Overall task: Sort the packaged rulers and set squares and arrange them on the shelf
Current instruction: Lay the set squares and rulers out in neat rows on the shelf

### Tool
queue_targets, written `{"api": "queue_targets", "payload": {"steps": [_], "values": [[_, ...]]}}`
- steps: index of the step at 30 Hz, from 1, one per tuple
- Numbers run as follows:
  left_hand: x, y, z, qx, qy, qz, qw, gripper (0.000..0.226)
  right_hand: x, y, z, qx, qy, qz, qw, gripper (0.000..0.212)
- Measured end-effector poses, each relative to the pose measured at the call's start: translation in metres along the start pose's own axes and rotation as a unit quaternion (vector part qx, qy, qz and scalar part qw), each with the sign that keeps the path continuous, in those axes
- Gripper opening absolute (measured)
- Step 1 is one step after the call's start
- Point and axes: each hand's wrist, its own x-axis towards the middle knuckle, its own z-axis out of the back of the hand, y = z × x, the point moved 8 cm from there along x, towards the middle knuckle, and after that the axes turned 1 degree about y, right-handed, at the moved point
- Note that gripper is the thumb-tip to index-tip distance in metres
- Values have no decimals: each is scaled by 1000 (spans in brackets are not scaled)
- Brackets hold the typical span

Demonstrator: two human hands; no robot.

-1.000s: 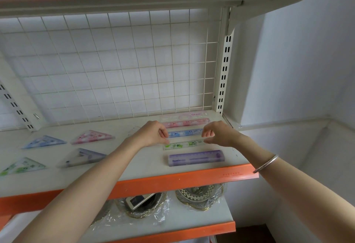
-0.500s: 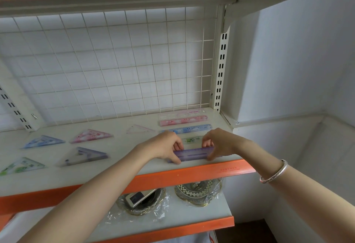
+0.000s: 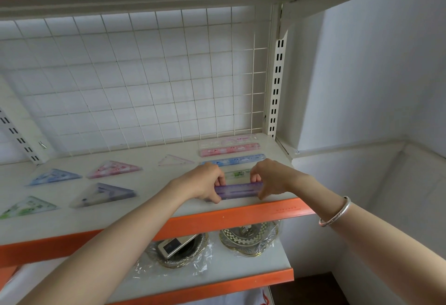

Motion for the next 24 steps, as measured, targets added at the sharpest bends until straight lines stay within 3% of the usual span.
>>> {"api": "queue_targets", "payload": {"steps": [24], "values": [[-22, 44, 10, -66, 20, 25, 997, 52, 7, 4, -2, 37, 23, 5, 999, 39]]}}
